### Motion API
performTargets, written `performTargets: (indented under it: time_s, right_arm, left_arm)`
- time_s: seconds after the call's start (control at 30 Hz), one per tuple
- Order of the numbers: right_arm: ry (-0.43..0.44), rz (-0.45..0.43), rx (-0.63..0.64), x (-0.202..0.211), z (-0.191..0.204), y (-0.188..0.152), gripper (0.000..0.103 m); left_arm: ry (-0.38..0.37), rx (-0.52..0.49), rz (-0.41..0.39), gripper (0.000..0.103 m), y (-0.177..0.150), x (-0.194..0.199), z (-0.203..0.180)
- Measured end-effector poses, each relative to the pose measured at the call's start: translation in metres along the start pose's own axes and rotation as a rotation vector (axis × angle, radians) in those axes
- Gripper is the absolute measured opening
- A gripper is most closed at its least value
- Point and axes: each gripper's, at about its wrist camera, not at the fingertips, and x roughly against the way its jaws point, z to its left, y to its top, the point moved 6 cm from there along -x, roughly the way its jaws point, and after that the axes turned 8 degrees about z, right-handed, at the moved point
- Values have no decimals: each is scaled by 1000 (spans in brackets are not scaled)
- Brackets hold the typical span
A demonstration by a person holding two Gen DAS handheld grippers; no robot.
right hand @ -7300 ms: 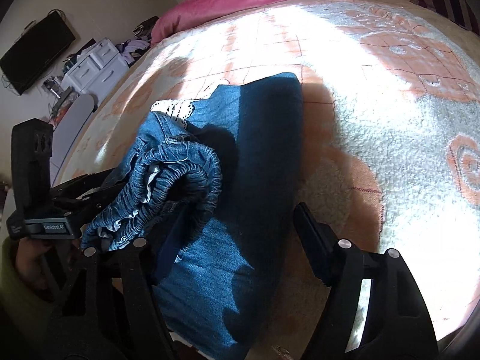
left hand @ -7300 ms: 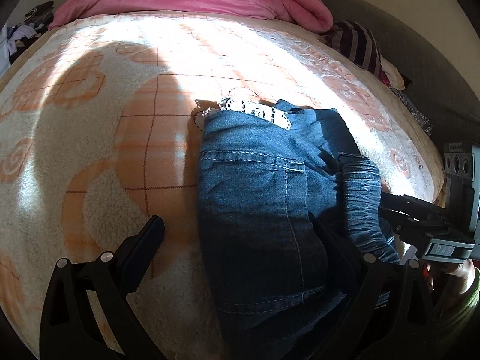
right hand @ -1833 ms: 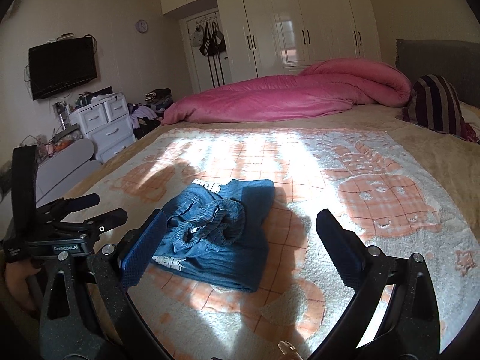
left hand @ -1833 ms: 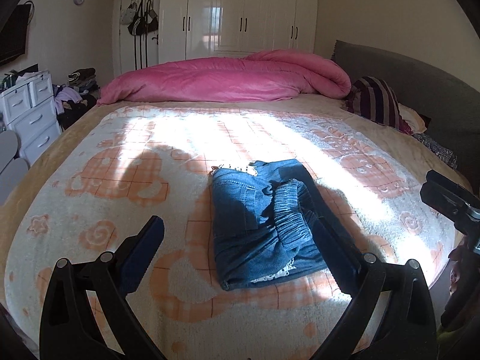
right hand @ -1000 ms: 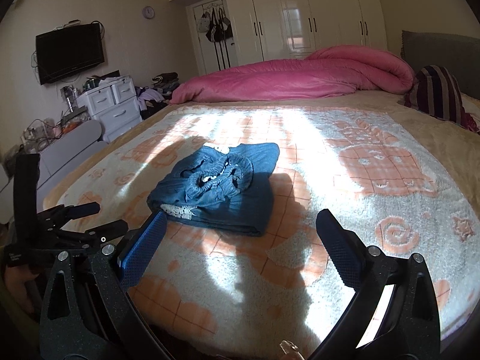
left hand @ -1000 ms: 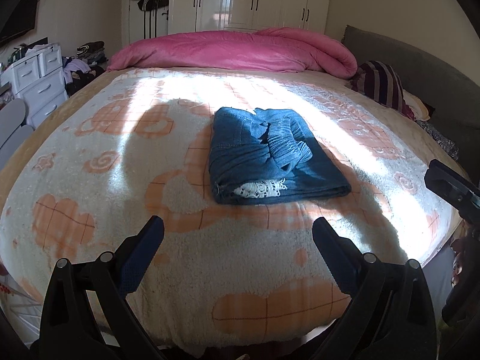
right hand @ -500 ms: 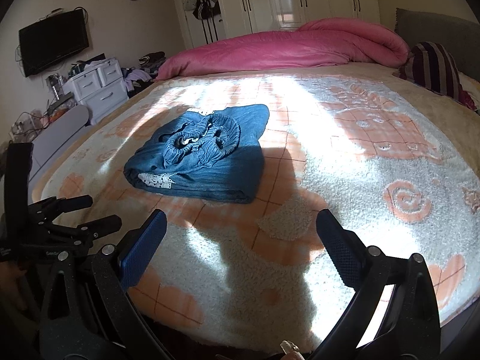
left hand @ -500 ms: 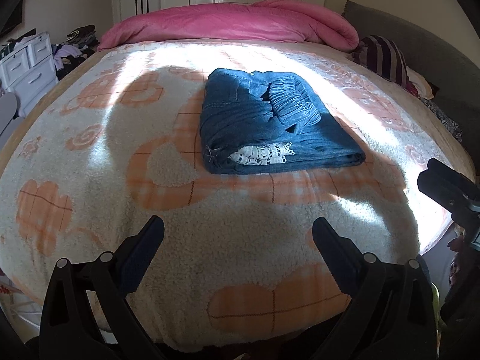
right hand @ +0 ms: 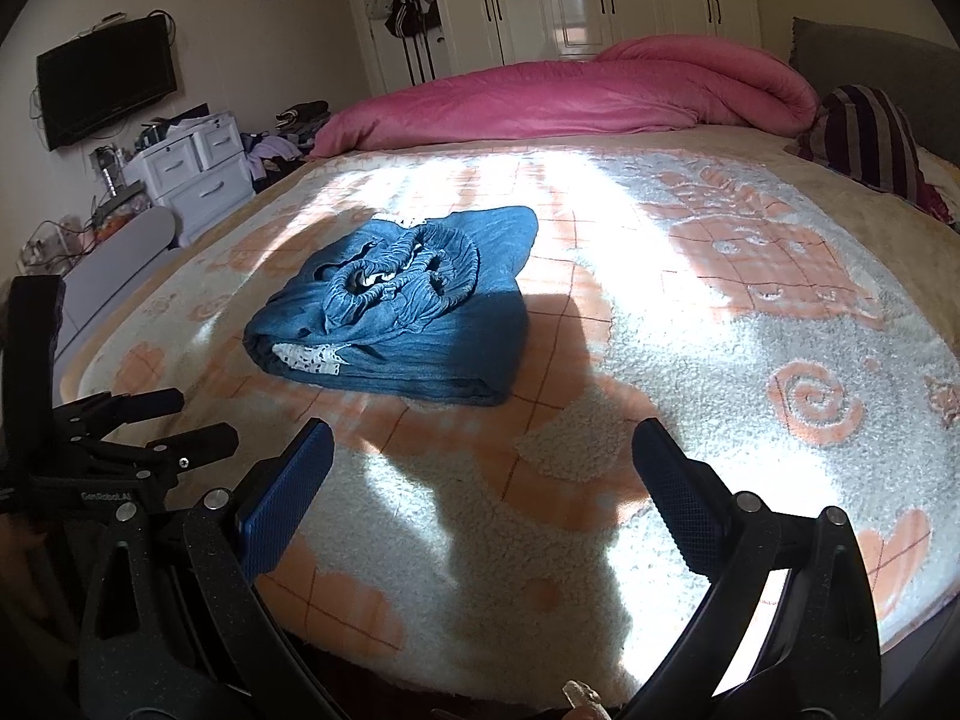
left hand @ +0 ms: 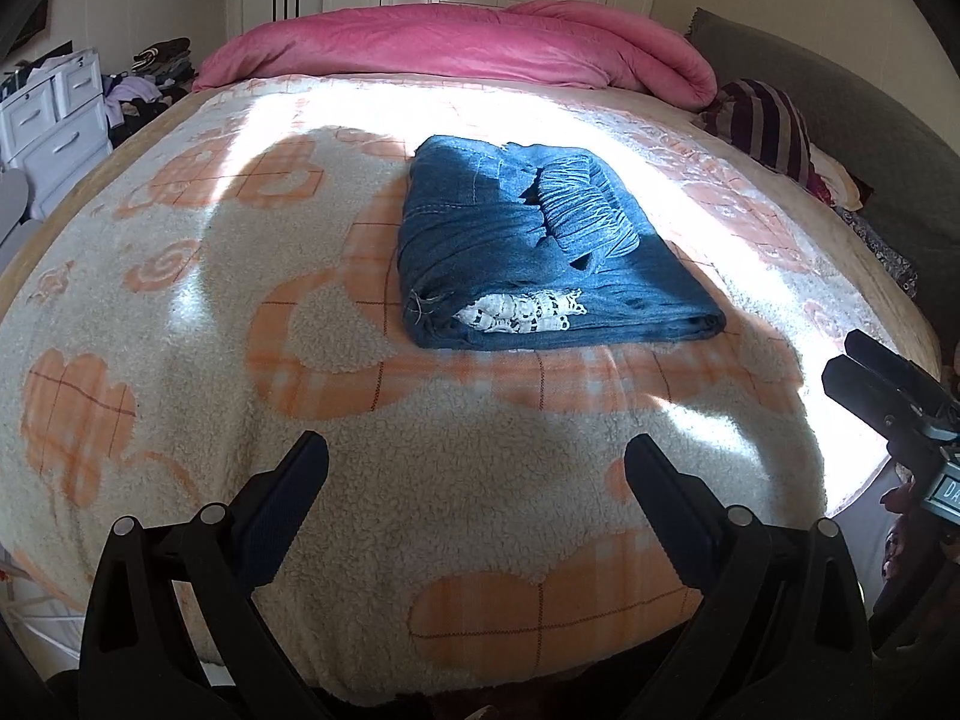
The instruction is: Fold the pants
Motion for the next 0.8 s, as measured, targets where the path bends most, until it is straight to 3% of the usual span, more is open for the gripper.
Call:
performTargets:
  time_s: [0.8]
  right_arm:
    - [-17,4,5,1,-3,6,94]
  left_arm:
    - [-27,34,1,99,3,2,4]
